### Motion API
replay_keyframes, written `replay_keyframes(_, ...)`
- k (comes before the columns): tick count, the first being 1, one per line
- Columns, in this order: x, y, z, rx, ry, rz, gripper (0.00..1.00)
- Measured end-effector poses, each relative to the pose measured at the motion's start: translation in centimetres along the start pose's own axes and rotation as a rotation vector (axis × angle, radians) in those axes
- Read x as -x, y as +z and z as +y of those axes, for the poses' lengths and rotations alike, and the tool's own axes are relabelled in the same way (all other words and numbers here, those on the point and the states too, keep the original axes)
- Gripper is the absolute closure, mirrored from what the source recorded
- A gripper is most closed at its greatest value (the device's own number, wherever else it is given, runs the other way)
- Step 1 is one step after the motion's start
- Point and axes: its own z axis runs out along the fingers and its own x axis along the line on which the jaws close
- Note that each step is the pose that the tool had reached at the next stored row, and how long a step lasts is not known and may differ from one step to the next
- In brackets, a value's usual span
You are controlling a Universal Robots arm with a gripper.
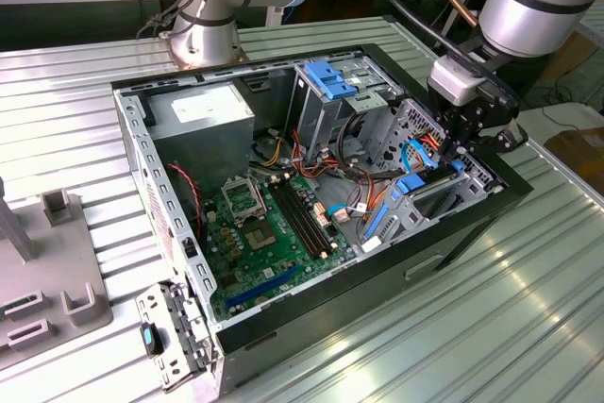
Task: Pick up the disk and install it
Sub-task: 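Insert the second disk wire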
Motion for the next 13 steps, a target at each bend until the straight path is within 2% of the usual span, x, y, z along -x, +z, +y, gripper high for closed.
replay_keyframes(4,-0.01,0.02,-0.01,0.0037,0.0,-0.0002,0.84)
replay_keyframes(11,0.0,0.83,0.15,0.004,0.025,0.005,0.84)
replay_keyframes(13,0.0,1.01,0.18,0.0038,0.027,0.0045,0.84)
